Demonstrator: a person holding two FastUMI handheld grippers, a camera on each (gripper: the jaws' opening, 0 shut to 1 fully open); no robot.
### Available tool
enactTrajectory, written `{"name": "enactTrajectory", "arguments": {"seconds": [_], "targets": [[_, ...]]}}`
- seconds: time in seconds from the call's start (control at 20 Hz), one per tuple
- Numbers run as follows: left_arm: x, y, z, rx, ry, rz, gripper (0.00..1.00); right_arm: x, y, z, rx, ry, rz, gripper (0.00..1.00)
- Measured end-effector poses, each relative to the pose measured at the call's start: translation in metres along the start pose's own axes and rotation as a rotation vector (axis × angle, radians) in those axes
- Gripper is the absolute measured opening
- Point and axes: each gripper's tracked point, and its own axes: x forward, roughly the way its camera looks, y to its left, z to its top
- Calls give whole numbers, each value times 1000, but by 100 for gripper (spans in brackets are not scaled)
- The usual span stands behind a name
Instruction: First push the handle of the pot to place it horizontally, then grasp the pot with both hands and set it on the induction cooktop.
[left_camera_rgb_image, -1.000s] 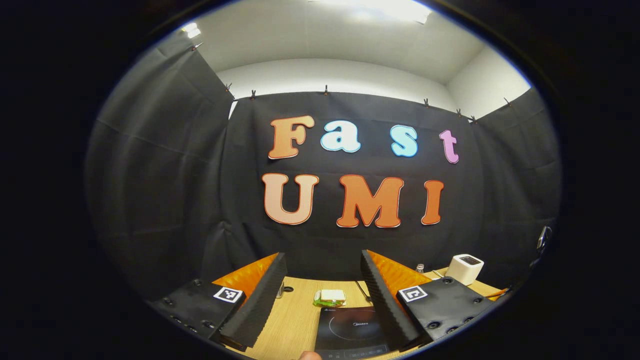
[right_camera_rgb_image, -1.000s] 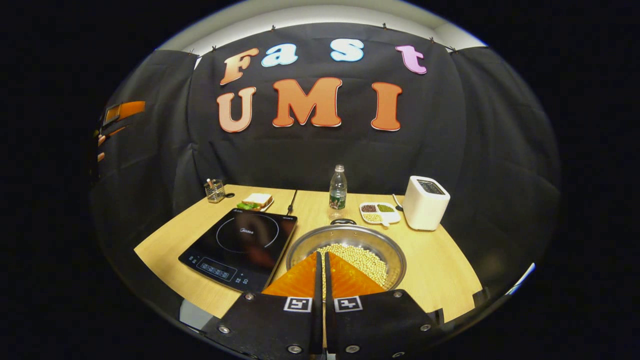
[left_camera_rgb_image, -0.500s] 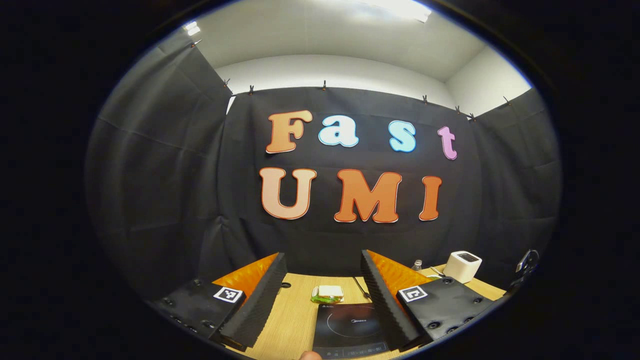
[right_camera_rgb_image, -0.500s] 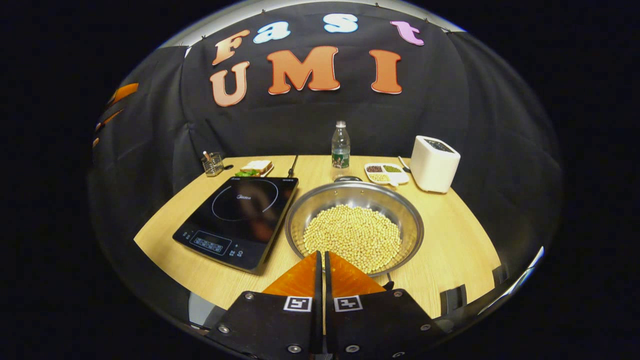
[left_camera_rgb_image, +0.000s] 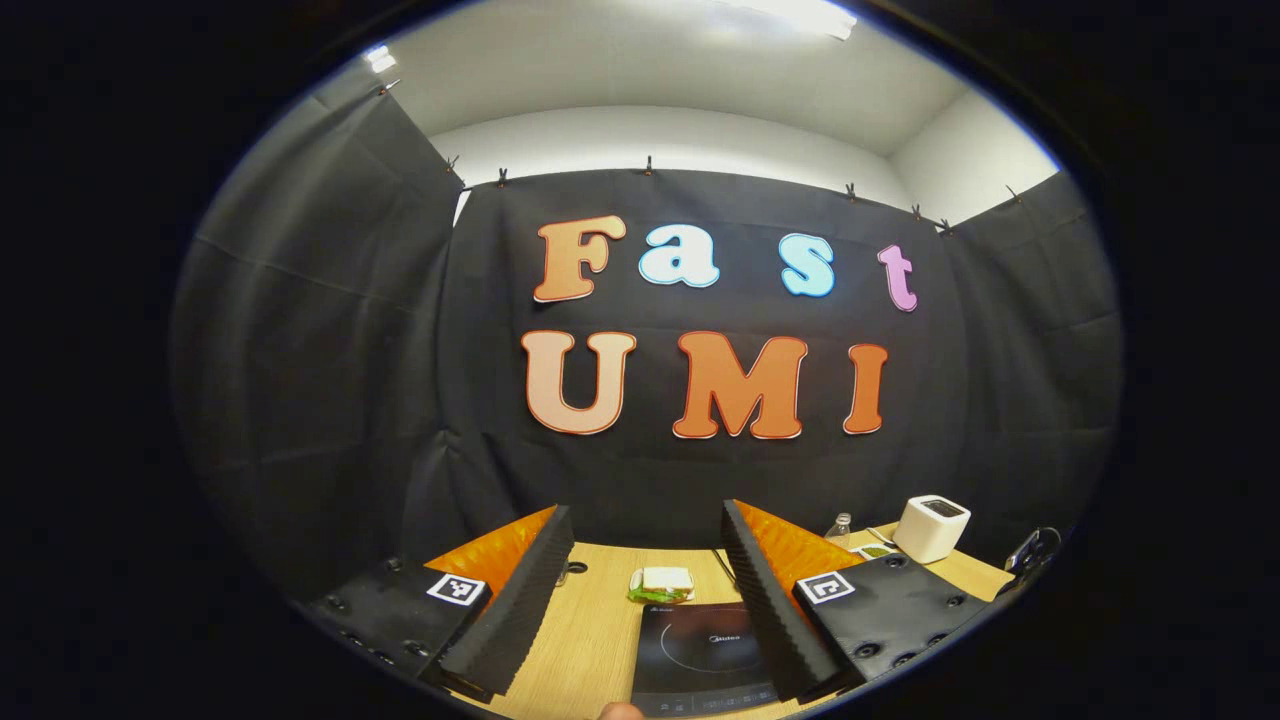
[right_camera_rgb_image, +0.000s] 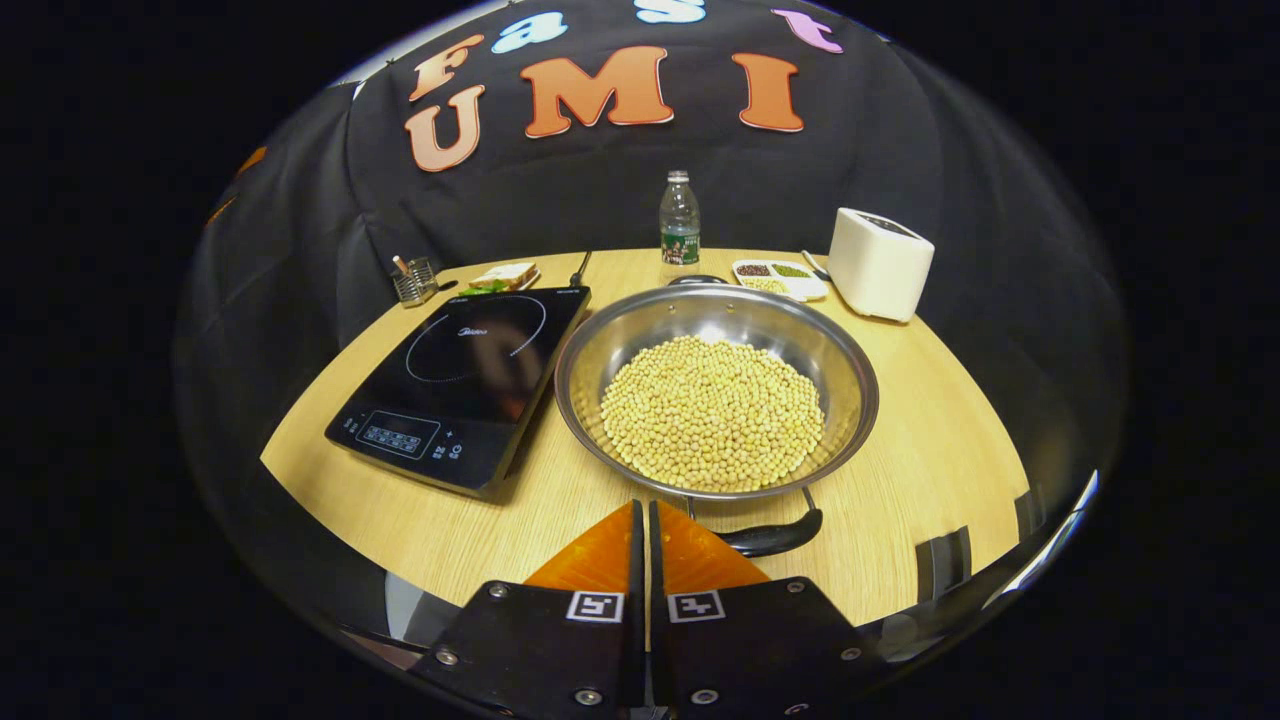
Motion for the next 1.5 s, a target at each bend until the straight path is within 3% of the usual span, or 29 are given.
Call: {"name": "enactTrajectory", "arguments": {"seconds": [0.65,1.5], "targets": [[1,-3,-2,18,-5,-5,98,8,-26,-13,64,43,-16,0],[14,-10,-11,15,21,-10,98,14,-93,-5,158,34,-136,0]]}}
